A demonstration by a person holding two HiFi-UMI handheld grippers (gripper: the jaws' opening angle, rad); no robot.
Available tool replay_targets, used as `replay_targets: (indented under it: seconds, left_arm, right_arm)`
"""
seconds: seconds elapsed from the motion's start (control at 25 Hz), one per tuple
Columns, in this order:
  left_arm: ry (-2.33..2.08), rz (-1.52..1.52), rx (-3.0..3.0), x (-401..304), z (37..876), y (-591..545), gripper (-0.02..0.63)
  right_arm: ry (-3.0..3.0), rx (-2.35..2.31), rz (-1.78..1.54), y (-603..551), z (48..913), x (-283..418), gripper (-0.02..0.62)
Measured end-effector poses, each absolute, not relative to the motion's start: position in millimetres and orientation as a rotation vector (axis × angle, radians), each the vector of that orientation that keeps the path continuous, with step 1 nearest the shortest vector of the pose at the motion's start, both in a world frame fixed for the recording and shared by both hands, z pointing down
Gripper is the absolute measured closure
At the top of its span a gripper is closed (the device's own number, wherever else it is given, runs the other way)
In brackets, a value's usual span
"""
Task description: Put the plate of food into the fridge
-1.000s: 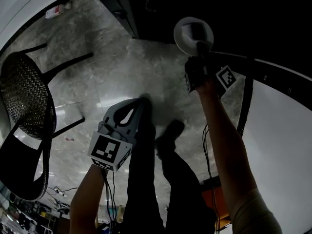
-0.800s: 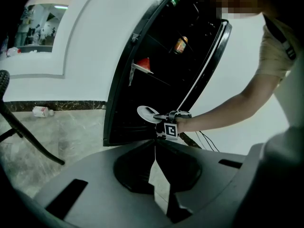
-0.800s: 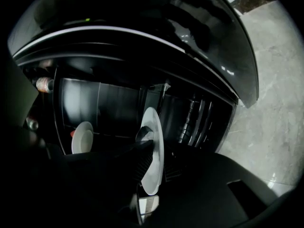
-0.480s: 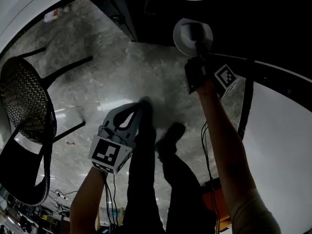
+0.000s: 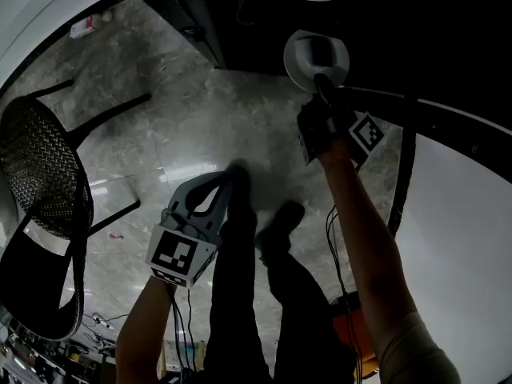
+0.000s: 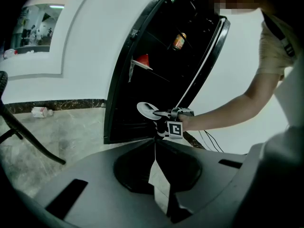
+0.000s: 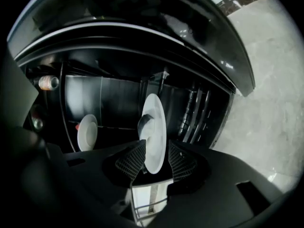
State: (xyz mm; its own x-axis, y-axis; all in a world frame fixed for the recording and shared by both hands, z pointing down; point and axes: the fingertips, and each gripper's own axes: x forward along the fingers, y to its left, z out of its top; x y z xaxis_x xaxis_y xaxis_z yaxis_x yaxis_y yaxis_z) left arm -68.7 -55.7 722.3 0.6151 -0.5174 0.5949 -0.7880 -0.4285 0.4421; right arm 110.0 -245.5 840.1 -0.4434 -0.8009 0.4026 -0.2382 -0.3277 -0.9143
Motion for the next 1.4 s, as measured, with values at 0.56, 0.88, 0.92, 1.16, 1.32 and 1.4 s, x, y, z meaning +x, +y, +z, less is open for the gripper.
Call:
replay_targets:
  seconds: [0.56, 0.88, 0.92, 1.16, 1.32, 1.4]
  left_arm:
    - [-1.009, 0.487, 2.124, -59, 723, -58, 0.595]
    - [-1.019, 0.499, 2.128, -53, 728, -66, 0.594]
    - [-1.025, 0.492, 2.129, -53, 729, -70, 0.594]
    - [-1.079, 0.493, 2.123, -62, 735, -92, 0.595]
    - [-1.084, 0.489, 2.119, -67, 735, -91, 0.595]
    - [-1.077, 0.467, 2.11, -67, 735, -88, 0.595]
  right_arm:
    - [1.459, -1.307, -1.829, -245, 842, 103, 0.56]
    - [1.452, -1.315, -1.813, -260, 842, 103, 0.561]
    - [1.458, -1.307, -1.817, -261, 842, 102, 0.56]
    - [1.53, -1.279, -1.839, -252, 835, 90, 0.557]
    - [1.539, -1.271, -1.85, -248, 837, 89, 0.557]
    - [1.534, -1.287, -1.847, -248, 838, 91, 0.558]
